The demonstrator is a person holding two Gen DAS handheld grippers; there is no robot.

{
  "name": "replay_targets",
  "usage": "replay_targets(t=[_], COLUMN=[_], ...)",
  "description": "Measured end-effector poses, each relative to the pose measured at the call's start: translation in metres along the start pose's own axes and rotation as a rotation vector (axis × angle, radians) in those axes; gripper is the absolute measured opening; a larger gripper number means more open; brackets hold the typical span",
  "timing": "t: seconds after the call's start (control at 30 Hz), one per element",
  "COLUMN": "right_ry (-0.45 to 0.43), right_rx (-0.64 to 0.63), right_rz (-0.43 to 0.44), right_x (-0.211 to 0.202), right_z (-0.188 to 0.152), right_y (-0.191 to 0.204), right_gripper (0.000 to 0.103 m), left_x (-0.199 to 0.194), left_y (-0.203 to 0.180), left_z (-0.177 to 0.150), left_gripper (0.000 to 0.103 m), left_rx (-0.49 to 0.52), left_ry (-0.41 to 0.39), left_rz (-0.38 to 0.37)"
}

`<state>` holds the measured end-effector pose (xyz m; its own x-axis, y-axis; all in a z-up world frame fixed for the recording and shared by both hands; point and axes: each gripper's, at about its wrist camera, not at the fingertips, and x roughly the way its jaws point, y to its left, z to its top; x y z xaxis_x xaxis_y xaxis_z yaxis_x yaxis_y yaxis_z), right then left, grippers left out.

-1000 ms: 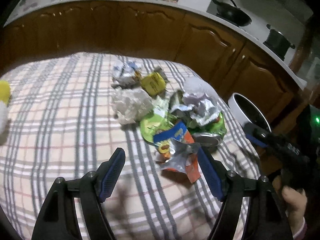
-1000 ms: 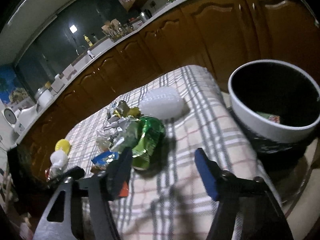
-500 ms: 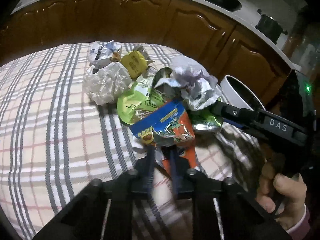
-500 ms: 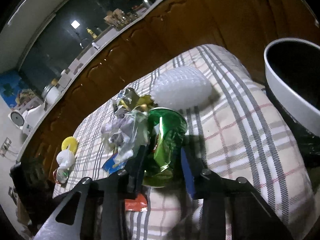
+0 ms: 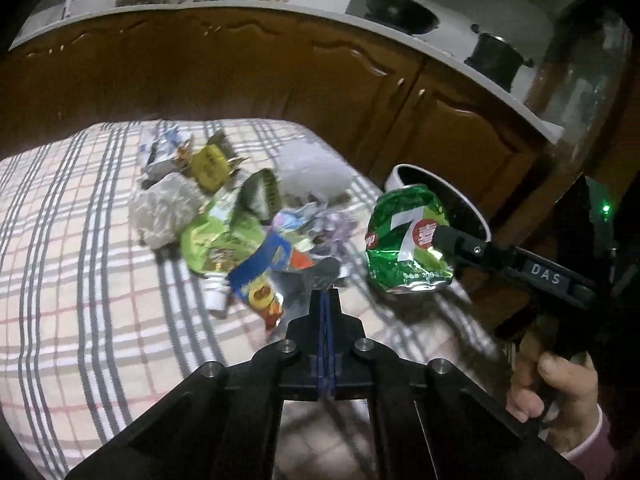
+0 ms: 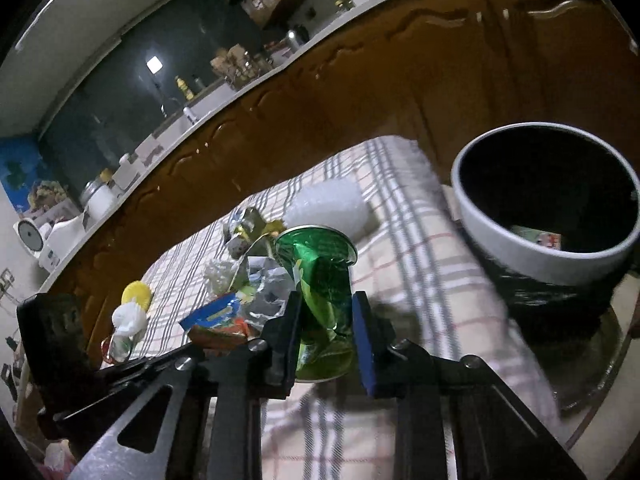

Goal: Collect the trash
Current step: 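Grasp the orange snack wrapper with the left tool while the right tool grasps the green soda can, then carry the wrapper and can over the black bin and open both tools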

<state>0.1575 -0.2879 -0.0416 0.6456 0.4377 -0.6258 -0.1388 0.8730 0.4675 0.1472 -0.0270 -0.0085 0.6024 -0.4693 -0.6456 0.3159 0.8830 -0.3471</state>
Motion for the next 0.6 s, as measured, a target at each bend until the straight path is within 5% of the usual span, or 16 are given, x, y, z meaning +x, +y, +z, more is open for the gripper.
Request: replay_targets(t=[0.27,0.6], right_ry=[-0.047,-0.104], right_rx=[0.019,0.035], right_rz=[-0.032,-0.101], right_x=[-0.024,-0.049], right_z=[0.003,0.015], right_y=[-0.017,-0.045], right_gripper=[0.025,0.025], left_x=[-0.014,0.018], left_y=[-0.025,-0.057], left_z=[0.007,0.027], left_gripper=[0.0,0.0], left_rx=[0.049,0.101], left_ry=[-0.041,-0.029], left_rz=[-0.033,-0.084])
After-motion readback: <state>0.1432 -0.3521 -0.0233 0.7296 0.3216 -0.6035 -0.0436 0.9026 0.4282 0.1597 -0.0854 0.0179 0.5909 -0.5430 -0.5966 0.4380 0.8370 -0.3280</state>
